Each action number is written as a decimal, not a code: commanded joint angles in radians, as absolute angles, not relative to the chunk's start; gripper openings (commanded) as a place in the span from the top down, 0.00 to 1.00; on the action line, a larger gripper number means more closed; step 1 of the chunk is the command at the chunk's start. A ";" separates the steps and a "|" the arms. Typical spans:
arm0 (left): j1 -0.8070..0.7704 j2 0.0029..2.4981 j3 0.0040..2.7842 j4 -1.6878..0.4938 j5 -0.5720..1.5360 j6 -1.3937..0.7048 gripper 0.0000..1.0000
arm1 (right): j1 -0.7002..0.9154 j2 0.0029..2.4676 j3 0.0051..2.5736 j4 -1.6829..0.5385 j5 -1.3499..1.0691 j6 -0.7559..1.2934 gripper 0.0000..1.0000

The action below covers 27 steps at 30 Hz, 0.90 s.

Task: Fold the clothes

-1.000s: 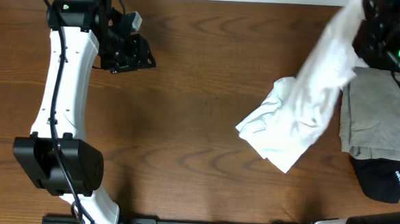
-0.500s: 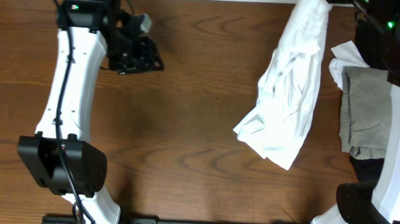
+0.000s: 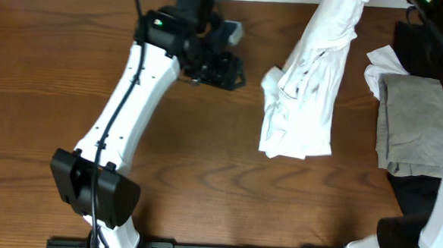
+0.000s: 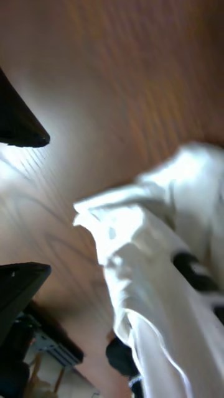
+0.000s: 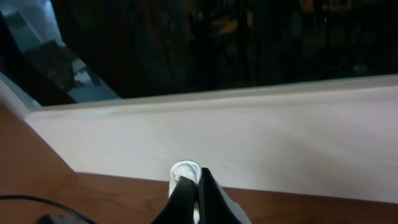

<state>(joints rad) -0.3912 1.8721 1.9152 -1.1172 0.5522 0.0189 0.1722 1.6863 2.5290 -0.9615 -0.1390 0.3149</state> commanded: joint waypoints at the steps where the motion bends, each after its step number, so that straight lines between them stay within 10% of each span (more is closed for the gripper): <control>1: -0.418 1.867 1.923 -1.067 0.703 0.001 0.39 | 0.175 1.650 2.545 -0.965 -0.091 0.344 0.99; 6: -0.423 1.868 1.920 -0.942 0.956 -0.241 0.39 | 0.175 1.650 2.544 -1.006 -0.046 0.343 0.99; 12: -0.457 1.868 1.920 -0.970 1.007 -0.036 0.39 | 0.173 1.655 2.544 -1.022 -0.022 0.340 0.99; 27: -0.818 1.868 1.867 -1.008 -0.138 -0.090 0.39 | 0.164 1.679 2.544 -1.056 0.007 0.368 0.99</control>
<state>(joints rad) -0.7773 1.8721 1.8900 -1.0210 0.2134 -0.0307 0.1711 1.6817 2.5309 -1.0592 -0.0055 0.3489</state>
